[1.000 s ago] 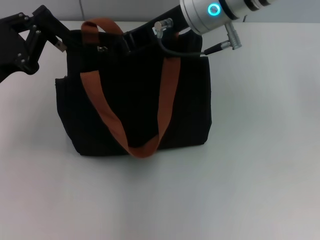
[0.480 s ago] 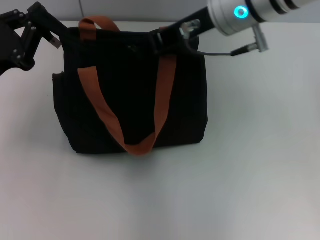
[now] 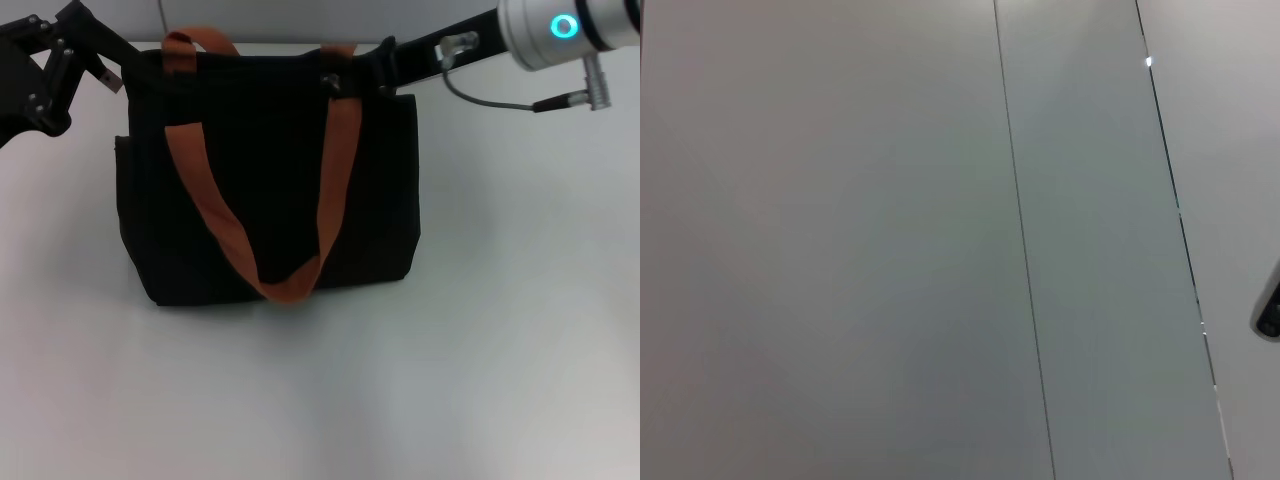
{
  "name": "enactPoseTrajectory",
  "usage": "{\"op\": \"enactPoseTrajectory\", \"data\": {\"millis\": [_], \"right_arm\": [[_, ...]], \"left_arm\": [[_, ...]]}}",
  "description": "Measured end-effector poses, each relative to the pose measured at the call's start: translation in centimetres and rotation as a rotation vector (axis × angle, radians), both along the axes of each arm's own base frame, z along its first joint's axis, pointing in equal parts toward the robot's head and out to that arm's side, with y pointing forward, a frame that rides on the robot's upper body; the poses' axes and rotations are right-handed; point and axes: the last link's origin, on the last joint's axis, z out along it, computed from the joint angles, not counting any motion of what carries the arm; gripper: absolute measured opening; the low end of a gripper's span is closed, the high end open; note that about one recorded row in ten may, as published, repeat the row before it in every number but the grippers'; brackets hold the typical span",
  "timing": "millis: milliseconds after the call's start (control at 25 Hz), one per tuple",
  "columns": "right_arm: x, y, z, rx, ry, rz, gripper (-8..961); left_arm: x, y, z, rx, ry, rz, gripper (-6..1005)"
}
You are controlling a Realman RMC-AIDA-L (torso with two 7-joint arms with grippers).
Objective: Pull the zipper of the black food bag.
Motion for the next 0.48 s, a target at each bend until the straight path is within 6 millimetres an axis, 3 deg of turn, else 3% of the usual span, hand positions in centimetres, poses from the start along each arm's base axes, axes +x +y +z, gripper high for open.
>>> {"op": "enactPoseTrajectory", "data": {"millis": [480], "right_arm": [[1.1, -0.4, 1.8, 0.028, 0.121, 0.033, 33]], "left_arm": [[0.2, 0.2, -0.1, -0.003, -0.005, -0.001, 24]]}}
